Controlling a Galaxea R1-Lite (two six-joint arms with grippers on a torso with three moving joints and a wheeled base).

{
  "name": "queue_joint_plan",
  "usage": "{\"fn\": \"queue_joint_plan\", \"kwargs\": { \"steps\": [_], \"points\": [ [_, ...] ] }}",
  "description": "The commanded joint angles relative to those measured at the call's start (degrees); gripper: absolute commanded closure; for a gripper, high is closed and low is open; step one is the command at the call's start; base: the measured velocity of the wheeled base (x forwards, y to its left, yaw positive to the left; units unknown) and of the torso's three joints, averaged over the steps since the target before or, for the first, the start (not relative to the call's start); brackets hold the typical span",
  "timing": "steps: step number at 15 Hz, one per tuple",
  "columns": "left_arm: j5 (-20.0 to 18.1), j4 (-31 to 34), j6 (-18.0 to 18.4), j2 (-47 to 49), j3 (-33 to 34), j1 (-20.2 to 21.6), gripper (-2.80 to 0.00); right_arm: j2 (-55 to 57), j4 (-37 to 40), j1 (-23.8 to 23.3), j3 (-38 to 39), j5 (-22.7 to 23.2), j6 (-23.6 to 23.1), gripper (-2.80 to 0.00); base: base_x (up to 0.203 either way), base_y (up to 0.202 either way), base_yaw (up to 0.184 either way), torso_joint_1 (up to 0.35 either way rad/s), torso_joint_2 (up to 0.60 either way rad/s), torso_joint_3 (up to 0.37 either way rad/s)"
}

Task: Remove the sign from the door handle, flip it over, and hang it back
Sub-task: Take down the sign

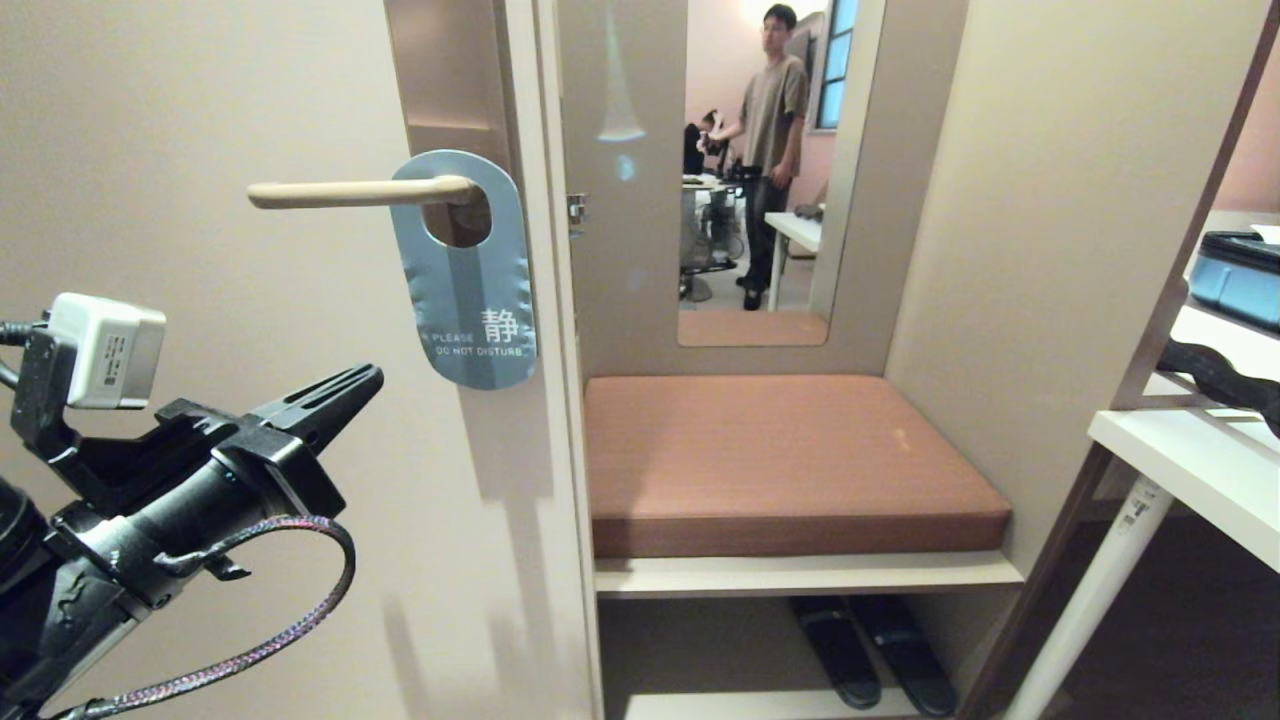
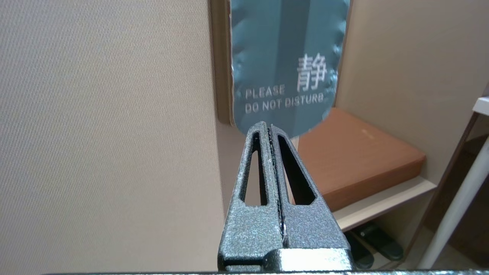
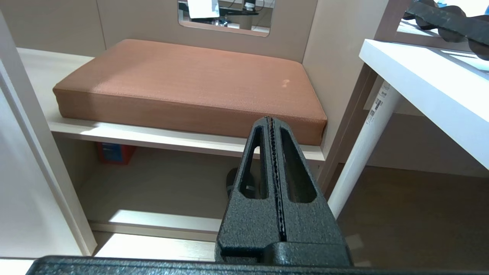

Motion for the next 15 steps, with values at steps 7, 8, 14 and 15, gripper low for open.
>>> {"fn": "queue_joint_plan", "kwargs": {
  "steps": [7, 8, 14, 15],
  "points": [
    [0.01, -0.32, -0.04, -2.78, 3.82, 2.33, 0.00, -0.02, 0.00, 0.00, 0.00, 0.02, -0.05, 0.00, 0.000, 0.000, 0.000, 0.000, 0.00, 0.000],
    [0.01, -0.32, -0.04, -3.49, 4.57, 2.98, 0.00, -0.02, 0.00, 0.00, 0.00, 0.02, -0.05, 0.00, 0.000, 0.000, 0.000, 0.000, 0.00, 0.000],
    [-0.03, -0.15, -0.04, -11.62, 12.03, 7.20, 0.00, -0.02, 0.00, 0.00, 0.00, 0.02, -0.05, 0.00, 0.000, 0.000, 0.000, 0.000, 0.00, 0.000],
    [0.00, -0.14, -0.04, -13.19, 13.25, 7.40, 0.00, -0.02, 0.00, 0.00, 0.00, 0.02, -0.05, 0.00, 0.000, 0.000, 0.000, 0.000, 0.00, 0.000]
  ]
}}
